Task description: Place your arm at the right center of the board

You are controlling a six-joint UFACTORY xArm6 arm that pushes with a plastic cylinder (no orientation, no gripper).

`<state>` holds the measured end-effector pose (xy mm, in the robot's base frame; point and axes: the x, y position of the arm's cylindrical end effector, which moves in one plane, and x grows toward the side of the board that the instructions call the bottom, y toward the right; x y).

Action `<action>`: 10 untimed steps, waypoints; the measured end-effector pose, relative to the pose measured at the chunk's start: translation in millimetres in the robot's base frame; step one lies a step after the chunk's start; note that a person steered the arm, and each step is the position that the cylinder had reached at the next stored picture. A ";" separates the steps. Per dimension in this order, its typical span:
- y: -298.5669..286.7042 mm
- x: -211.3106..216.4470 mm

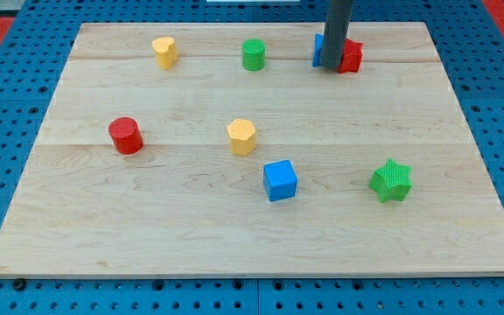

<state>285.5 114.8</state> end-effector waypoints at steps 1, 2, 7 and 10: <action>-11.1 27.3; -10.7 42.8; 30.1 63.1; 29.5 92.0</action>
<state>377.5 144.3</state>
